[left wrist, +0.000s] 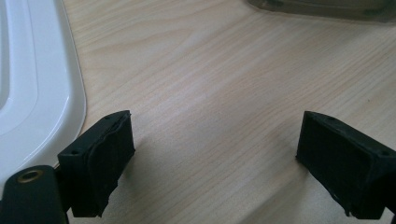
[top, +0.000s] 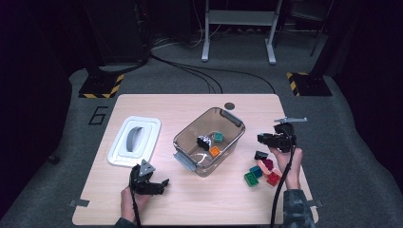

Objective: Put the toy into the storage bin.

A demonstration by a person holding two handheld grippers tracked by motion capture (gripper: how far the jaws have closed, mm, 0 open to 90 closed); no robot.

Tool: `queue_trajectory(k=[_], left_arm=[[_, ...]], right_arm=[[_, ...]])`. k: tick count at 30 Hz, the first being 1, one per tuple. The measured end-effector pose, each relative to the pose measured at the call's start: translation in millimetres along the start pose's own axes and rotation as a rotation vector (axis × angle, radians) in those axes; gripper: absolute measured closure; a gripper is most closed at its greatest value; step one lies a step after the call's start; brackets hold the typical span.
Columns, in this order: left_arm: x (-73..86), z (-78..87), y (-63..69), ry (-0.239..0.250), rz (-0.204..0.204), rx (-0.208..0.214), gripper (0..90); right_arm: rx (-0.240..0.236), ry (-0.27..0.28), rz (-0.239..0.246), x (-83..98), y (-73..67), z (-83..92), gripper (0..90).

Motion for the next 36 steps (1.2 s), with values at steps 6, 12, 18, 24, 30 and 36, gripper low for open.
queue_trajectory(k=[6, 12, 18, 24, 30, 36], left_arm=[[0.0, 0.0, 0.1, 0.000, 0.000, 0.000, 10.8], [0.0, -0.2, 0.2, 0.002, 0.001, -0.001, 10.8], [0.0, -0.2, 0.5, 0.003, 0.005, 0.000, 10.8], [0.0, -0.3, 0.5, 0.003, 0.005, 0.001, 10.8], [0.0, -0.3, 0.5, 0.003, 0.005, 0.001, 10.8], [0.0, -0.3, 0.5, 0.003, 0.005, 0.001, 10.8]], right_arm=[[-0.006, 0.014, 0.008, -10.7, -4.9, -3.7, 64.6], [-0.016, 0.038, 0.019, -20.8, -7.9, -3.7, 64.6], [-0.017, 0.050, 0.032, -31.6, -12.5, -2.8, 64.6], [-0.018, 0.065, 0.049, -43.2, -19.3, -1.8, 64.6], [-0.019, 0.083, 0.062, -51.3, -25.8, -1.9, 64.6], [-0.028, 0.093, 0.084, -61.9, -38.4, -3.0, 64.6]])
Point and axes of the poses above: each handheld gripper's, and its own axes: z roughly backward along the jaws, x roughly out of its underside, y roughly to its right, the point moved 3 cm from there along -z, roughly forward along the jaws, and after that the axes turned 8 degrees about y, right-handed, at the moved point
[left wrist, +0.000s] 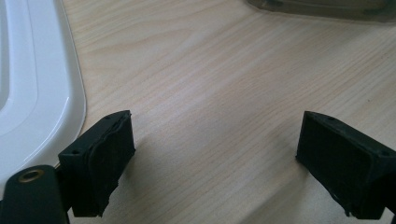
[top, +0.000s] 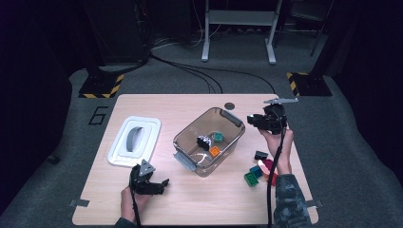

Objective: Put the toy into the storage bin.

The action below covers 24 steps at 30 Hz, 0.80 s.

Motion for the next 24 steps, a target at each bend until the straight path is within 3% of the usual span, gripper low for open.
queue_trajectory(k=[12, 24], left_arm=[[0.0, 0.0, 0.0, 0.000, 0.000, 0.000, 10.9], [0.0, 0.0, 0.0, 0.000, 0.000, 0.000, 10.8]], right_arm=[[-0.041, 0.009, 0.057, -14.5, -23.9, -7.0, 64.6], [-0.092, -0.109, 0.121, 2.8, -48.6, -28.6, 64.6]])
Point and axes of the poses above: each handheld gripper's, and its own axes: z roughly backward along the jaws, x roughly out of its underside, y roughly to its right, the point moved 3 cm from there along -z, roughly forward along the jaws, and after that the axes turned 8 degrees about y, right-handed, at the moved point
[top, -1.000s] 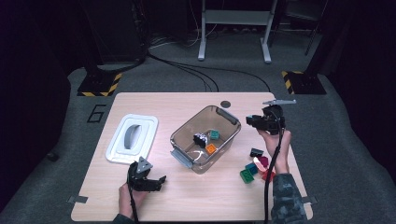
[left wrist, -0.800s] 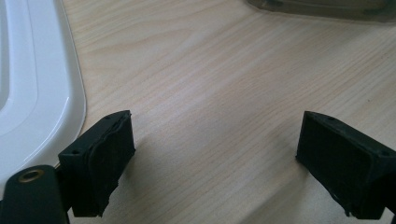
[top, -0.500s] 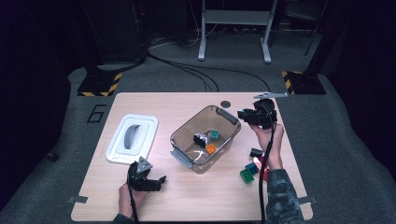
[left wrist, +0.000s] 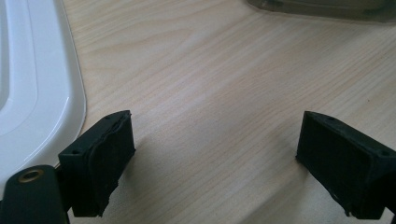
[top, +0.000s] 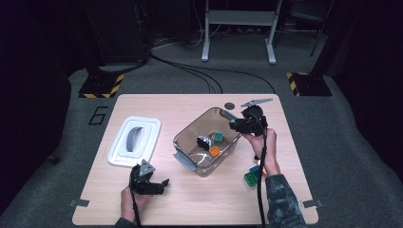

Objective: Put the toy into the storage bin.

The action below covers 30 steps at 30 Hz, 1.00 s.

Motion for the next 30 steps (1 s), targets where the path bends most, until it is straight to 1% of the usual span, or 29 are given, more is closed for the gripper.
queue_trajectory(k=[2, 3, 4, 5, 6, 9, 11, 12, 13, 14, 19, 22, 23, 25, 27, 28, 30], left_arm=[[0.0, 0.0, 0.0, 0.000, -0.001, 0.000, 10.8], [0.0, 0.0, 0.0, 0.000, 0.000, 0.000, 10.8], [0.0, 0.0, 0.0, 0.000, 0.000, 0.000, 10.8], [0.0, 0.0, 0.0, 0.000, 0.000, 0.000, 10.8], [0.0, 0.0, 0.0, 0.000, 0.000, 0.000, 10.8], [0.0, 0.0, 0.0, 0.000, 0.000, 0.000, 10.8], [0.0, 0.0, 0.0, 0.000, 0.000, 0.000, 10.8], [0.0, 0.0, 0.0, 0.000, 0.000, 0.000, 10.8], [0.0, 0.0, 0.0, 0.000, 0.000, 0.000, 10.8], [0.0, 0.0, 0.0, 0.000, 0.000, 0.000, 10.8], [0.0, 0.0, 0.0, 0.000, 0.000, 0.000, 10.8], [0.0, 0.0, 0.1, 0.000, 0.001, 0.000, 10.8], [0.0, 0.0, 0.0, 0.000, 0.000, 0.000, 10.8], [0.0, 0.0, 0.0, 0.000, 0.000, 0.000, 10.8], [0.0, 0.0, 0.0, 0.000, 0.000, 0.000, 10.8], [0.0, 0.0, 0.0, -0.001, 0.000, 0.000, 10.8], [0.0, 0.0, 0.0, -0.001, 0.000, 0.000, 10.8]], right_arm=[[-0.003, -0.012, 0.015, 3.6, -0.5, -3.3, 64.5], [-0.002, -0.021, 0.007, 4.8, -1.1, -3.7, 64.5], [-0.004, -0.025, 0.013, 6.2, -0.5, -4.2, 64.5], [-0.001, -0.030, 0.007, 7.4, -0.6, -4.5, 64.5], [-0.003, -0.035, 0.015, 8.6, 0.3, -4.8, 64.5], [-0.006, -0.049, -0.002, 11.8, 0.4, -4.7, 64.4], [-0.011, -0.042, 0.001, 12.7, 0.7, -5.1, 64.4], [-0.015, -0.046, 0.008, 13.2, 0.5, -5.8, 64.3], [-0.012, -0.057, 0.002, 13.9, -0.9, -6.5, 64.3], [-0.016, -0.065, 0.020, 14.4, -0.8, -8.0, 64.2], [-0.020, -0.086, 0.026, 17.4, -0.9, -11.9, 63.7], [-0.023, -0.090, 0.023, 18.3, -1.0, -12.5, 57.8], [-0.027, -0.088, 0.029, 18.3, -0.8, -12.0, 54.7], [-0.023, -0.089, 0.020, 17.9, -1.5, -10.6, 50.3], [-0.028, -0.077, 0.023, 17.3, -1.4, -8.3, 43.6], [-0.021, -0.070, 0.023, 17.0, -1.4, -6.3, 40.1], [-0.021, -0.043, 0.019, 16.3, -1.0, -1.6, 34.4]])
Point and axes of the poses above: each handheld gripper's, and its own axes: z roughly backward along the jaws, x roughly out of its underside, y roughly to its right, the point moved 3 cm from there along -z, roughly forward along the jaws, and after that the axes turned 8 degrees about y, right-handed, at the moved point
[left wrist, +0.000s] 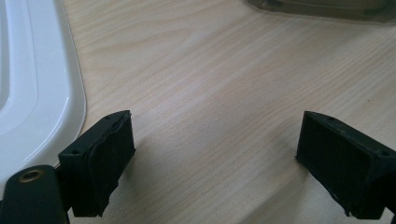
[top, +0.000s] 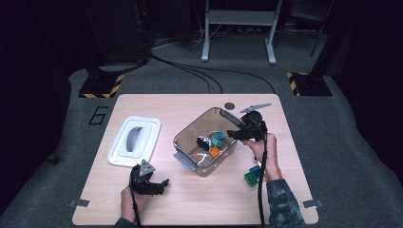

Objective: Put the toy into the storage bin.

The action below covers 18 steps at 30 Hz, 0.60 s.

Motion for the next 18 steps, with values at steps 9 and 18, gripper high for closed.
queue_trajectory(k=[9, 18], left_arm=[[0.0, 0.0, 0.1, 0.000, 0.000, 0.000, 10.8], [0.0, 0.0, 0.1, 0.000, 0.000, 0.000, 10.8]], right_arm=[[0.026, 0.079, -0.035, 5.3, 11.3, 36.4, 17.8], [0.076, 0.057, -0.064, 37.1, 34.9, 56.7, 15.1]])
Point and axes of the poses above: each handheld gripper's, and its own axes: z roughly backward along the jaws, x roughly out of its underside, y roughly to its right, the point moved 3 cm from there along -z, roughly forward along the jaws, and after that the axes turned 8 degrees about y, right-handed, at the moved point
